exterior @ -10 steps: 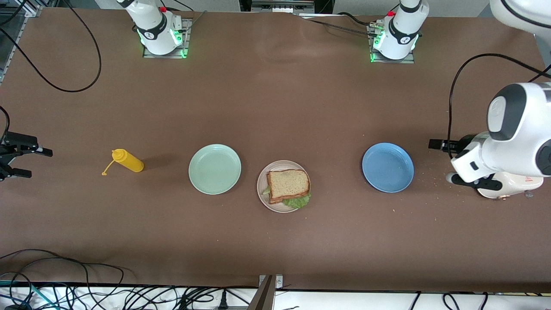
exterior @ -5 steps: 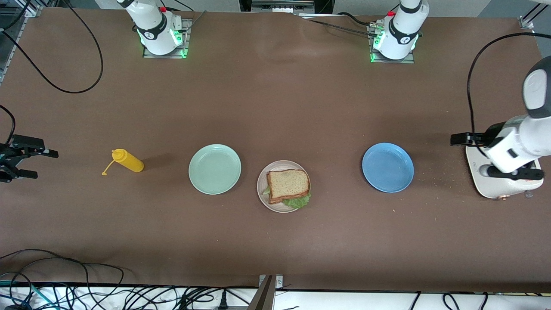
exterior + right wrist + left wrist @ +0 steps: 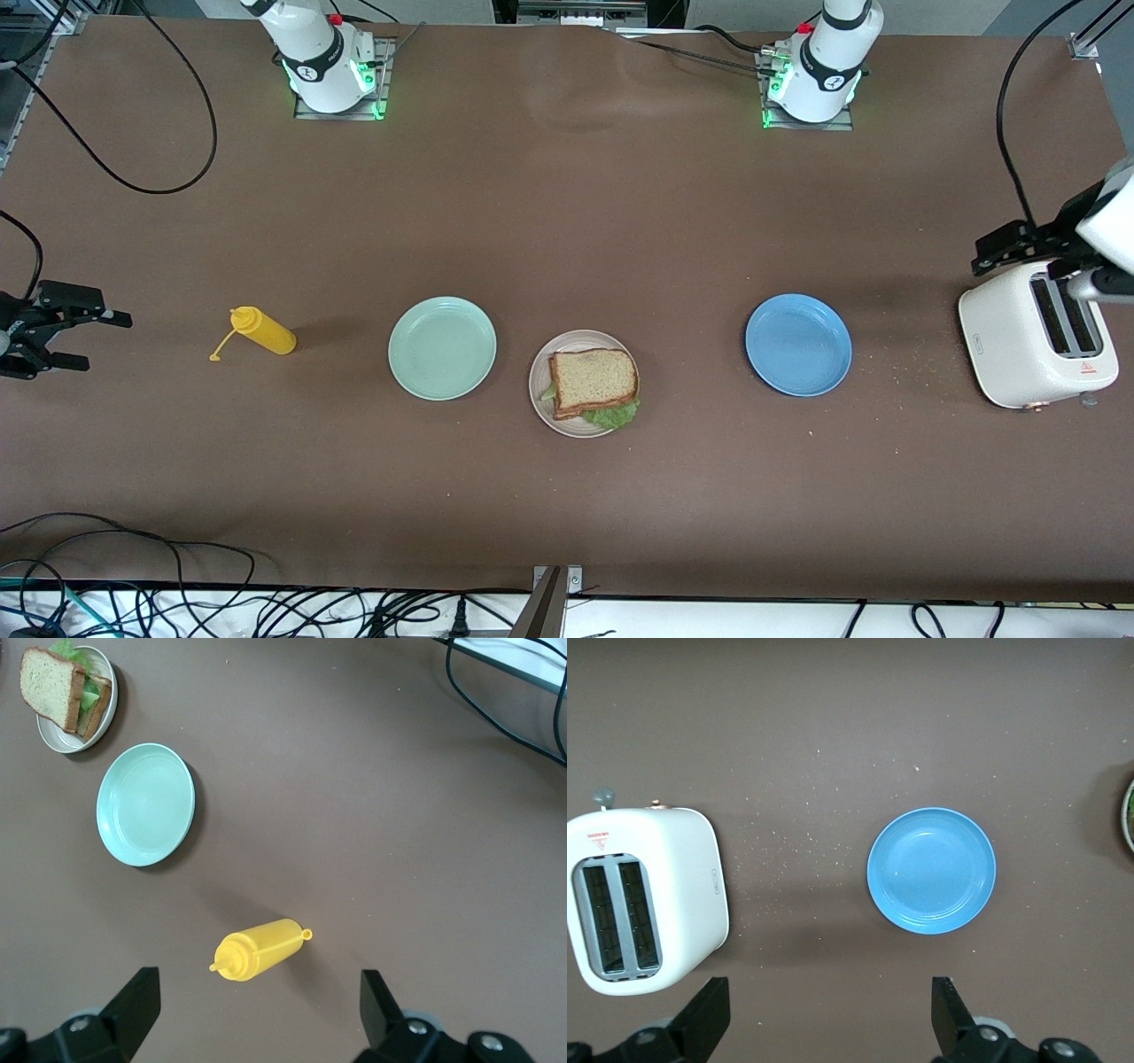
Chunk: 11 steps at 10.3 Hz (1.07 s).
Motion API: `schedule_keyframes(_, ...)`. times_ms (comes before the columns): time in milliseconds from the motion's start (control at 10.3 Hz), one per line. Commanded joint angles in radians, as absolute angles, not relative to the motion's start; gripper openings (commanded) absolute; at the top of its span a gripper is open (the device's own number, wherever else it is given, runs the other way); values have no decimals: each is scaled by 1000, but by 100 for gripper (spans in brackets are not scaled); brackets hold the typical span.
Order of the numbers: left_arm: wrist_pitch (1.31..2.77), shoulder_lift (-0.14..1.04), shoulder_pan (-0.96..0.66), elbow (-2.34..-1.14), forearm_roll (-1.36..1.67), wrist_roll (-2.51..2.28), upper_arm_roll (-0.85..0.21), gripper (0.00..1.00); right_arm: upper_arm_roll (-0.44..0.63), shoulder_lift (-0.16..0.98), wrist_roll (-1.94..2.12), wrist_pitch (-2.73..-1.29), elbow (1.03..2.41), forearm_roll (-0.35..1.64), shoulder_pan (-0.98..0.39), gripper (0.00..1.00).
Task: Make sandwich on beige plate with both arms
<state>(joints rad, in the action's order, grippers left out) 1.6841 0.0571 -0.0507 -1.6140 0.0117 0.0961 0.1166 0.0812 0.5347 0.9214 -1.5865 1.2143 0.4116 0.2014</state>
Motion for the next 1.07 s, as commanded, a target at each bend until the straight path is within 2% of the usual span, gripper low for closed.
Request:
schedule_keyframes(0, 1703, -15, -57, -1664, -6, 97, 112, 100, 80, 534, 900, -1591, 1206, 391, 180, 100)
schedule_keyframes(683, 1585, -31, -55, -1628, -58, 97, 31, 100, 80, 534, 897, -1592, 1204, 391, 163, 100)
schedule_keyframes(975, 1539, 18, -51, -1548, -57, 97, 21, 100, 81, 534, 899, -1592, 1204, 391, 163, 100)
